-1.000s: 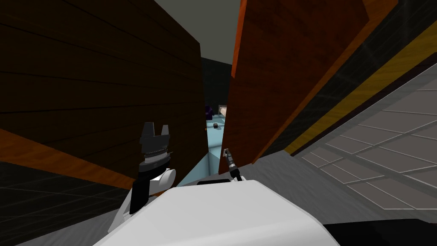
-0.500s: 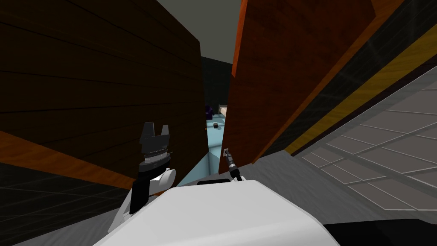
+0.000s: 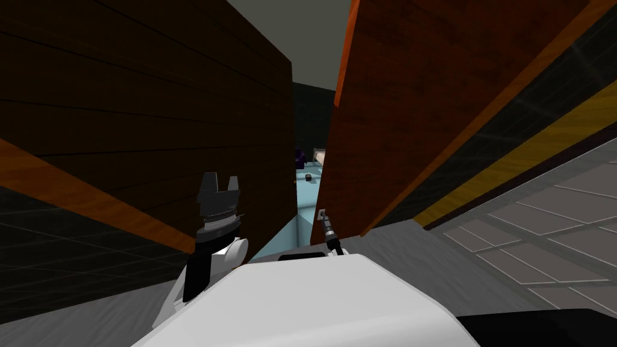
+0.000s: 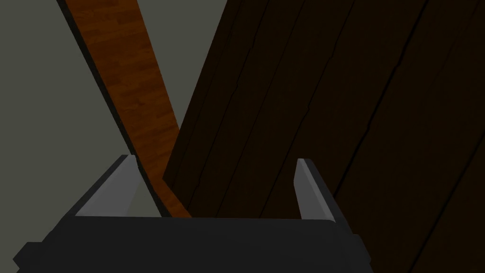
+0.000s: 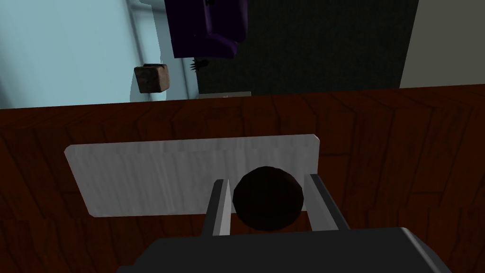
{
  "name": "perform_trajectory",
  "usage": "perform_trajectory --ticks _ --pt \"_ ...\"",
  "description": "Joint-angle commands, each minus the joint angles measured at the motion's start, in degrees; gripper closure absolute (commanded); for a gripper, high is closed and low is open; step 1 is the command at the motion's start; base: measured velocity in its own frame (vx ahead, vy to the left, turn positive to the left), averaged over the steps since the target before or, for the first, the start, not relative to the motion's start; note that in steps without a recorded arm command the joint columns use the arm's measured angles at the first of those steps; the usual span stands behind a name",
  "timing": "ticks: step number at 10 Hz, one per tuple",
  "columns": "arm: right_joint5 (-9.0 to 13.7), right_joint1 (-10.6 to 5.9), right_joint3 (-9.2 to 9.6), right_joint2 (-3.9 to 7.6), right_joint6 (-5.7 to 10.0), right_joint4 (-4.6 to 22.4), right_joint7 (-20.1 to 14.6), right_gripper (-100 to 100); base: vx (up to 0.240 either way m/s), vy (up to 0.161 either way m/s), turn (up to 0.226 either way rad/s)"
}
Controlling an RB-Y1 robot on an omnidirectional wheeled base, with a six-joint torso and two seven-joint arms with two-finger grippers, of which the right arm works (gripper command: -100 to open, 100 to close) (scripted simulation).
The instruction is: Push the door open
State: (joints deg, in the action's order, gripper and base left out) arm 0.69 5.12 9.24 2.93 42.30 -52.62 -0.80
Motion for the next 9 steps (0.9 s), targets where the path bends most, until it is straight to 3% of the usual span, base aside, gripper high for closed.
perform_trajectory --ticks 1,6,7,9 --pt "1.4 -1.53 -2.21 0.55 1.49 1.5 1.1 100 0.043 -0.021 0.128" --pt "5.5 -3.56 -7.80 0.82 2.91 3.6 4.8 100 0.050 -0.034 0.151" --pt "4.9 -3.36 -6.70 0.95 2.11 3.7 3.8 -100 -0.088 -0.011 -0.001" --pt "5.0 -3.34 -6.61 0.80 1.63 3.5 3.8 -100 -0.196 0.062 -0.052"
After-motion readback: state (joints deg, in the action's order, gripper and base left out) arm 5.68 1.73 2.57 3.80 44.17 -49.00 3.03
